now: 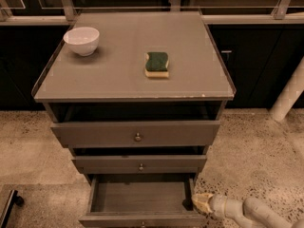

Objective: Open bottom drawer

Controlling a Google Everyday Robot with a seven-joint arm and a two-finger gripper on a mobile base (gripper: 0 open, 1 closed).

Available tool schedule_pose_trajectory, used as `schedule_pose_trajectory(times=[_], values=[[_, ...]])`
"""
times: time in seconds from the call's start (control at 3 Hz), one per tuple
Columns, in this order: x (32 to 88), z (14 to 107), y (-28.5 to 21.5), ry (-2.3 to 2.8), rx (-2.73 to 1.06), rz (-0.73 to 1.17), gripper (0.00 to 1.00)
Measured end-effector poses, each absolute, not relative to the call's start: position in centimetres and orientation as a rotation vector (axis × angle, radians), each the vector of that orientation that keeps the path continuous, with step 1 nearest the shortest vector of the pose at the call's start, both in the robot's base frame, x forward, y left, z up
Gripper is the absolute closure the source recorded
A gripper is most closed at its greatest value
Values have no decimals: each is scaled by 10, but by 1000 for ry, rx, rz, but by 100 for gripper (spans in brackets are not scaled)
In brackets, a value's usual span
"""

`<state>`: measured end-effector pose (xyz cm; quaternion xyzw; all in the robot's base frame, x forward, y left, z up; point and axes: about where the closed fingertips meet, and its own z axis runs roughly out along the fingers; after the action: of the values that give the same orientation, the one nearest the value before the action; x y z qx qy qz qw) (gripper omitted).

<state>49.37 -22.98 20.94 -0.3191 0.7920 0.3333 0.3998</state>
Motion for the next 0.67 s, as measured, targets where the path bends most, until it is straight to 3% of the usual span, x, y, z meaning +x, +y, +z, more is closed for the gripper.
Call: schedule_pose_trajectory(times=[0.67], values=[[489, 226, -236, 1949, -808, 891, 36]])
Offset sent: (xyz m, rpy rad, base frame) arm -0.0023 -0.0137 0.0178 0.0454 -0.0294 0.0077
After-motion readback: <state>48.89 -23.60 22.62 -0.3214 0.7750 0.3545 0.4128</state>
